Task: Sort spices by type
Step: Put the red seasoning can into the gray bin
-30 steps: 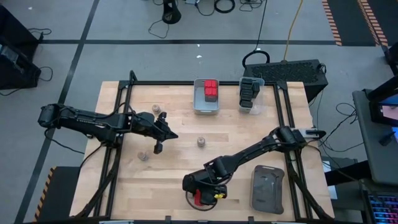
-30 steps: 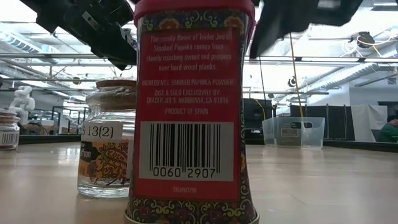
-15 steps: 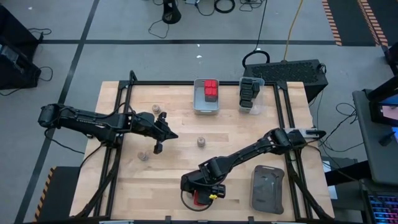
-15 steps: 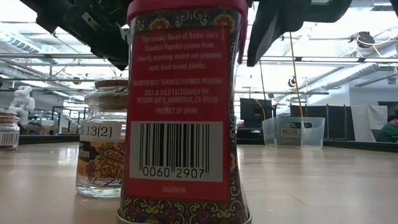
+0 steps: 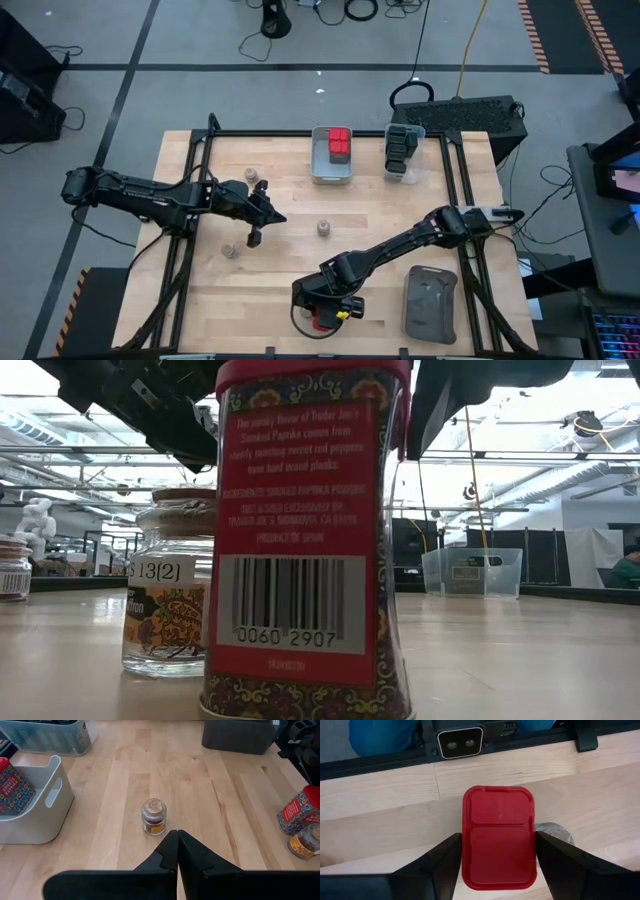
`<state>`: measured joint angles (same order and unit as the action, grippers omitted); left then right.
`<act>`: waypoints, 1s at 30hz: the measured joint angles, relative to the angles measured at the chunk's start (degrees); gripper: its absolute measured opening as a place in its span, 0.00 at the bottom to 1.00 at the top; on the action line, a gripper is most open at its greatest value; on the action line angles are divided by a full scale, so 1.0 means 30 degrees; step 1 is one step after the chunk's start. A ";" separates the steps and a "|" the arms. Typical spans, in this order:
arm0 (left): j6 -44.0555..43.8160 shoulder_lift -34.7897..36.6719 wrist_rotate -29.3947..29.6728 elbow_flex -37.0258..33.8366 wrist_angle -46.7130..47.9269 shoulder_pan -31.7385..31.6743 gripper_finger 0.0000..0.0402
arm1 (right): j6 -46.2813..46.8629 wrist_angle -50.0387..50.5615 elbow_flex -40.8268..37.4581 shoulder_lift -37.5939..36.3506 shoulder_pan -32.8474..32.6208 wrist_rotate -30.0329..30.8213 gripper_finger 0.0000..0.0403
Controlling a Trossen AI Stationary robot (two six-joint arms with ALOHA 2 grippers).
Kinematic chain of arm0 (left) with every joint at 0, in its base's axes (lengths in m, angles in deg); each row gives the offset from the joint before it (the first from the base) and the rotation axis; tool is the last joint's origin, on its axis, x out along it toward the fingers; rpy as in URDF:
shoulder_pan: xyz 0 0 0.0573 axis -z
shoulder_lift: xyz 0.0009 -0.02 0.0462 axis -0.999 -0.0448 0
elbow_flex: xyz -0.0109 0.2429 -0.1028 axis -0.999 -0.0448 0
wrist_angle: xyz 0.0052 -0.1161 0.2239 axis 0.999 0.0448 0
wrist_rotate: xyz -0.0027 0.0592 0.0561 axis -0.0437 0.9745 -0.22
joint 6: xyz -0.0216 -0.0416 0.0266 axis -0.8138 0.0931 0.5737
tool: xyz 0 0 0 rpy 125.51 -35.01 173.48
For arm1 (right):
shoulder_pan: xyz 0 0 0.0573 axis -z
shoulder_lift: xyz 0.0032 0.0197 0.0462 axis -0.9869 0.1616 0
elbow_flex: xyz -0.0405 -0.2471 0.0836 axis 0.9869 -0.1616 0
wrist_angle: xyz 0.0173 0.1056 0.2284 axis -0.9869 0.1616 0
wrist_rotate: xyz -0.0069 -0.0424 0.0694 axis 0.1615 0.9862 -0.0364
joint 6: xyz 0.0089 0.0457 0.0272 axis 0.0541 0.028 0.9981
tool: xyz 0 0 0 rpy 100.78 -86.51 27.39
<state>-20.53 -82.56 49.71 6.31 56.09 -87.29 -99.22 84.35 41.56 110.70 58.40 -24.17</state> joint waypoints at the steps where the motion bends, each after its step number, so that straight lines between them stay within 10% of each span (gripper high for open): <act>1: 0.0000 0.0003 0.0000 0.0000 0.0000 0.0000 0.02 | 0.0000 0.0027 0.0000 0.0005 0.0018 -0.0005 0.57; 30: 0.0007 0.0000 0.1239 0.0000 0.0009 0.0000 0.02 | 0.0902 0.0940 -0.0015 -0.0444 0.0195 0.1800 0.54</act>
<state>-20.51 -82.56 53.42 6.31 56.12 -87.29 -96.52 87.17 41.52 109.37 58.98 -18.77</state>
